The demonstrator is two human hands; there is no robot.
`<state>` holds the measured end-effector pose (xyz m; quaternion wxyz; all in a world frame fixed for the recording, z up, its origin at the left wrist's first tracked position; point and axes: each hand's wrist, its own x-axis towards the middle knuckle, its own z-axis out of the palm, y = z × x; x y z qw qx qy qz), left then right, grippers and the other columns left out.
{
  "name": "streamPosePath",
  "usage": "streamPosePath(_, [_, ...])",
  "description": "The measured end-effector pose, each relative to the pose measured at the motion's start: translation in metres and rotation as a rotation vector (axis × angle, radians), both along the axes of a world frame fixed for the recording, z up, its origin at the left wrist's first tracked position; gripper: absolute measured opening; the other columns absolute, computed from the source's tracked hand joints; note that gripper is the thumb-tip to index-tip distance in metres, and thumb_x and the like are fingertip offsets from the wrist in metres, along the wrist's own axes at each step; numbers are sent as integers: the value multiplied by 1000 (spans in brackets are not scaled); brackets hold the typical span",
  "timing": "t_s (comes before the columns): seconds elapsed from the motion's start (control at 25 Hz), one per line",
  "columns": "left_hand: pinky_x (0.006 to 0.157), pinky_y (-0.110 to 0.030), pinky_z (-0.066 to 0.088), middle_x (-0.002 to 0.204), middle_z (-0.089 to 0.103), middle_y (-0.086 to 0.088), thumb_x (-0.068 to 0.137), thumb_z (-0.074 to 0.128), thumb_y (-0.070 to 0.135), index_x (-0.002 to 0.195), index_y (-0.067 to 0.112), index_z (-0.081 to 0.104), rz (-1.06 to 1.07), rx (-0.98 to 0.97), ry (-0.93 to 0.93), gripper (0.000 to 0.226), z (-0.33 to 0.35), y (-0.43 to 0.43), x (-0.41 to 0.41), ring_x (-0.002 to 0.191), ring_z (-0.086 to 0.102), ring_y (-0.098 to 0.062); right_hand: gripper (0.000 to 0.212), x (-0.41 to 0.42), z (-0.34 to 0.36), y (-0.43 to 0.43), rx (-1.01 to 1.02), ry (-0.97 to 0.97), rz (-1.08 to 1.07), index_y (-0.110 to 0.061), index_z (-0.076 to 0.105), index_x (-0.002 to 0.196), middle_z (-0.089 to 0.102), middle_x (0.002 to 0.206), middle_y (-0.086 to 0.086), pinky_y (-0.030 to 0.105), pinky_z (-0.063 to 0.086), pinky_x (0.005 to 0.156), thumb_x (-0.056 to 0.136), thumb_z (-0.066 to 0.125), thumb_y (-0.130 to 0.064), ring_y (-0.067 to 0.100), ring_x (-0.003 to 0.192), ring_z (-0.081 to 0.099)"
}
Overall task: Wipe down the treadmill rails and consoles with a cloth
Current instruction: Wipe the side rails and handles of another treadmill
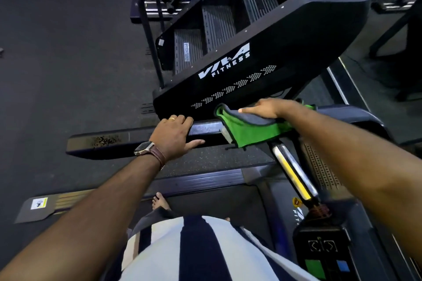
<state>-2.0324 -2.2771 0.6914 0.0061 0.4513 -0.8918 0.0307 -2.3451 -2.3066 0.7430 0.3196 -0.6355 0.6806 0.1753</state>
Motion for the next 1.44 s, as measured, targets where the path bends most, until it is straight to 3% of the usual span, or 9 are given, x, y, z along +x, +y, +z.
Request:
streamPosePath(0.24, [68, -38, 45, 94, 59, -7, 78, 45, 71, 103, 14, 53, -18, 9, 10, 63, 0, -2, -1, 84, 57, -28, 36, 65, -19, -27, 331, -316, -139, -11, 67, 104, 68, 101, 7, 31, 47, 77, 102, 47, -41, 24, 90, 63])
streamPosePath(0.44, [65, -38, 44, 88, 57, -5, 79, 41, 76, 96, 15, 53, -11, -24, 5, 65, 0, 0, -3, 80, 55, -27, 61, 29, -22, 41, -585, 73, 364, -30, 63, 116, 71, 100, 2, 35, 45, 73, 89, 31, -74, 27, 95, 65])
streamPosePath(0.6, [64, -37, 45, 90, 58, -6, 79, 34, 75, 102, 13, 55, -6, -27, -19, 69, 1, 1, -3, 80, 56, -26, 54, 60, -52, 64, -814, 211, -49, -21, 67, 90, 68, 86, 4, 44, 39, 84, 91, 37, -66, 31, 88, 61])
streamPosePath(0.72, [66, -40, 46, 92, 60, -8, 76, 44, 67, 100, 12, 55, 7, -1, -14, 60, 4, 4, -6, 83, 57, -30, 50, 80, -72, 87, -986, 121, -152, -19, 65, 121, 62, 129, 7, 53, 27, 111, 96, 40, -55, 29, 125, 51])
streamPosePath(0.84, [70, -41, 46, 96, 60, -8, 75, 58, 60, 103, 13, 54, 24, 26, 15, 55, 4, 5, -5, 86, 57, -30, 66, 95, -104, 129, -1027, -39, -134, -11, 32, 152, 15, 163, 16, 54, 5, 121, 98, 46, -45, 35, 151, 7])
streamPosePath(0.96, [72, -41, 45, 101, 59, -8, 78, 53, 62, 111, 12, 54, 20, 28, 2, 60, 3, 5, -4, 90, 56, -29, 84, 151, -99, 139, -949, -571, -620, -2, 0, 156, -25, 159, 19, 37, -4, 123, 99, 45, -43, 31, 149, -21])
streamPosePath(1.08, [66, -39, 43, 94, 58, -7, 81, 42, 73, 103, 13, 53, 4, 8, 12, 64, 4, 4, 0, 84, 55, -28, 82, 177, -81, 102, -709, -941, -1375, -5, -16, 153, -27, 159, 16, 17, -7, 113, 103, 45, -31, 23, 150, -17])
streamPosePath(1.28, [63, -37, 39, 91, 57, -7, 84, 38, 73, 95, 14, 50, -59, 46, 32, 61, 4, 0, 3, 82, 54, -29, 72, 185, -70, 59, -980, -1058, -1975, -37, 7, 152, 29, 156, 12, 36, 36, 105, 96, 52, -49, 28, 133, 44])
streamPosePath(1.44, [66, -38, 41, 97, 59, -10, 87, 42, 64, 100, 12, 51, -156, 90, 34, 54, 4, -8, 8, 87, 56, -31, 72, 215, -54, 59, -925, -998, -1933, -28, 2, 157, 4, 165, 2, 34, 20, 118, 101, 43, -47, 20, 149, 18])
